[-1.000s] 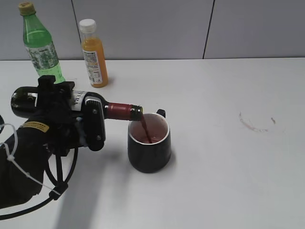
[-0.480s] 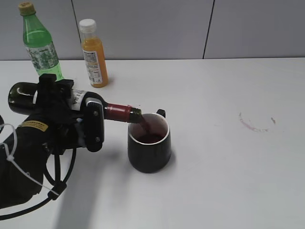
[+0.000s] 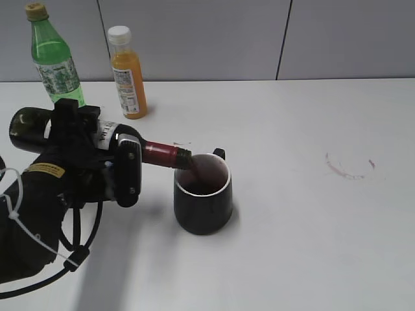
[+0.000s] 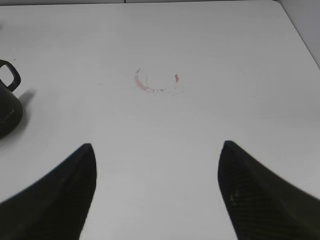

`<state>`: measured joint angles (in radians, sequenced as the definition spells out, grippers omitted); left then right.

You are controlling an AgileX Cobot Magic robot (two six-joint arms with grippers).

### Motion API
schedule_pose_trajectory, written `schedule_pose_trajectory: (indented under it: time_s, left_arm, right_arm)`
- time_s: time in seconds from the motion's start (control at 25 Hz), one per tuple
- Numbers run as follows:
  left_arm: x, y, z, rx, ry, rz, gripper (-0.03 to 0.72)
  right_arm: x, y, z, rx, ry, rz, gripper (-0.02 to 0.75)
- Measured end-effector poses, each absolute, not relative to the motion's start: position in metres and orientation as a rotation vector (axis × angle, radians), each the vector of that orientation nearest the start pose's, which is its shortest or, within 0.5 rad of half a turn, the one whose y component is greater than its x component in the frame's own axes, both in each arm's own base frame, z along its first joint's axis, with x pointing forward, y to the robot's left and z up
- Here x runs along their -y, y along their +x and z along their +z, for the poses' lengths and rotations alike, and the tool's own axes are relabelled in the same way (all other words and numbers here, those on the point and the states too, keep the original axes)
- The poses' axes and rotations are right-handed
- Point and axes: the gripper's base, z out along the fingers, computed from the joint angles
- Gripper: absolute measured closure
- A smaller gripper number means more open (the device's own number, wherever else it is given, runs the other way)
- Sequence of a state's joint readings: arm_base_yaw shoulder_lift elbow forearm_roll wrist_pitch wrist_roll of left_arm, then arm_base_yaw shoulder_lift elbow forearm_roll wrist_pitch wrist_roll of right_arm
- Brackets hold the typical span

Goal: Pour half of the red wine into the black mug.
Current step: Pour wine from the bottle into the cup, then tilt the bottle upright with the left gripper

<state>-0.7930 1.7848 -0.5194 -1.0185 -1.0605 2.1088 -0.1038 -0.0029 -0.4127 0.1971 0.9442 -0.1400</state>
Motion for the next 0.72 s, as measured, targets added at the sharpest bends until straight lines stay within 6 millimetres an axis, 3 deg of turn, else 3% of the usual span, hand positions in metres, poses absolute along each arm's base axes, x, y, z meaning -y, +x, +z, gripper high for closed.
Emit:
schedule_pose_trajectory:
  time_s: [0.72]
  left_arm:
    - [0.1439,0.2375,0.1435,-1.373,1.519,1.257,0.143]
  right_arm:
    - [-0.0135,0.0096,0.2632,-1.998,-0.022,0.078,0.164]
